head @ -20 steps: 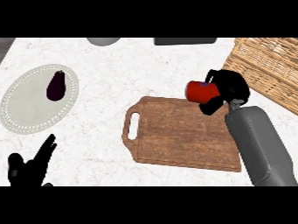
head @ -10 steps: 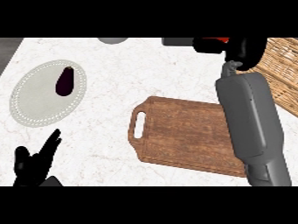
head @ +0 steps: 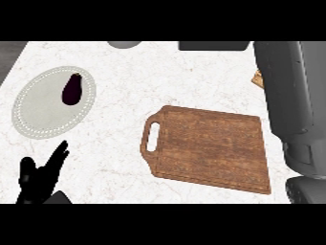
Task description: Pick the can from the cutting board and place it in the basket
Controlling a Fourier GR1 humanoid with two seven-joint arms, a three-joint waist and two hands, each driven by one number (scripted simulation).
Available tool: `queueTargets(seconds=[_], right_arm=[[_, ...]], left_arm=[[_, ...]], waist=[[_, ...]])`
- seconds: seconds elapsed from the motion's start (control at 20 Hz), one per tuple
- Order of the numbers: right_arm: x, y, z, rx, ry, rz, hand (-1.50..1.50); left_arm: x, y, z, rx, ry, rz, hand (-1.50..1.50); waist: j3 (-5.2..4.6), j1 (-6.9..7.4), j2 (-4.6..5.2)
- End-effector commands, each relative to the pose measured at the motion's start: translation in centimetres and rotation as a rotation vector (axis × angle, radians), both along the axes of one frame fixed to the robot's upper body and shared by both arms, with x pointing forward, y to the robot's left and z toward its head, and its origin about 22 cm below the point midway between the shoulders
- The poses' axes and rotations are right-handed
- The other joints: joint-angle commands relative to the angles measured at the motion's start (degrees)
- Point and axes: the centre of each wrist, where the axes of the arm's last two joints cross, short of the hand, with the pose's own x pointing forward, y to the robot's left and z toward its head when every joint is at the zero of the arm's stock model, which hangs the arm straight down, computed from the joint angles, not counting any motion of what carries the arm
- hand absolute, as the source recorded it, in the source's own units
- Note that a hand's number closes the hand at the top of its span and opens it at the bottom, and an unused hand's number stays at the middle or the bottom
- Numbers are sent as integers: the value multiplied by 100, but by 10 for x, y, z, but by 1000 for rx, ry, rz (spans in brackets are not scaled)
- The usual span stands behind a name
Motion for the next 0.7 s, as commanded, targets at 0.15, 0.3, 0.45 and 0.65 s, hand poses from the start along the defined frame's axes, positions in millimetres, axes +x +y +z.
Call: queueTargets(seconds=[0.15, 0.3, 0.45, 0.65], right_arm=[[10, -45, 31, 56, 4, -149, 150], [10, -75, 44, 77, -7, -148, 150], [18, -77, 19, 52, 61, -158, 150], [21, -126, 10, 49, 56, -192, 150]], left_arm=[[-2, 8, -2, -31, 49, 9, 0], [7, 9, -6, -25, 51, 20, 0], [13, -10, -11, -20, 50, 18, 0], [19, 2, 2, -22, 38, -20, 0]], waist=[[-62, -22, 23], [-61, -46, 29], [-61, -57, 30], [-59, -6, 64]])
